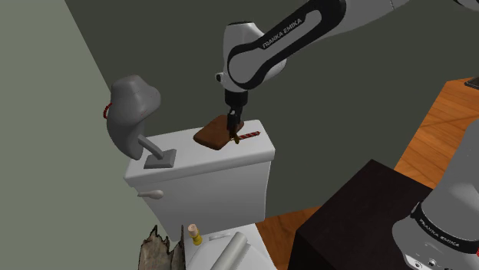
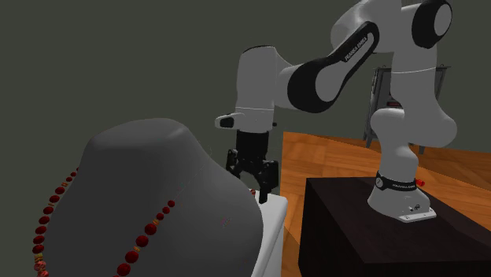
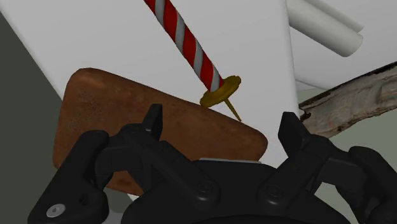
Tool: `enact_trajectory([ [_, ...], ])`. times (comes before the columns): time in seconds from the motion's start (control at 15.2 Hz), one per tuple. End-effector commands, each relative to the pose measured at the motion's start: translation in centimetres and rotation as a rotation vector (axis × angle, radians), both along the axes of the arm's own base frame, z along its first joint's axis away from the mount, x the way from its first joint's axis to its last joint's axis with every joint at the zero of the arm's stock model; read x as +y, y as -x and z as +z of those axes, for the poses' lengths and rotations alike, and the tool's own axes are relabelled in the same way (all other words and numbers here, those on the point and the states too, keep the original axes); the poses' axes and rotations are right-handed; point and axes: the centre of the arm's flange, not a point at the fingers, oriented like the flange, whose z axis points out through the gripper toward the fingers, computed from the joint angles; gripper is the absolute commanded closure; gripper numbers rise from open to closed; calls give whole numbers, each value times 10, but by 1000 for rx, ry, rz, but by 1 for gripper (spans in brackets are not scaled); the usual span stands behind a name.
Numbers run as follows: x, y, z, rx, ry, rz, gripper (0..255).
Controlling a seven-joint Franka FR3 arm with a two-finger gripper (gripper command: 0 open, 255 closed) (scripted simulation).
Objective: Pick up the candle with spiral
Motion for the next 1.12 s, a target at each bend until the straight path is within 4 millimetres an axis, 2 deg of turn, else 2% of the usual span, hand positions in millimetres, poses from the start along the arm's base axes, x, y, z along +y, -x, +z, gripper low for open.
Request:
enact_trajectory([
  [0.0, 0, 0, -11, -1, 0, 3, 0],
  [0.2, 0, 0, -30, -1, 0, 3, 0],
  [0.33, 0, 0, -30, -1, 0, 3, 0],
  [0.4, 0, 0, -30, -1, 0, 3, 255],
  [0.99, 0, 0, -30, -1, 0, 3, 255],
  [1.06, 0, 0, -24, -1, 0, 3, 255],
])
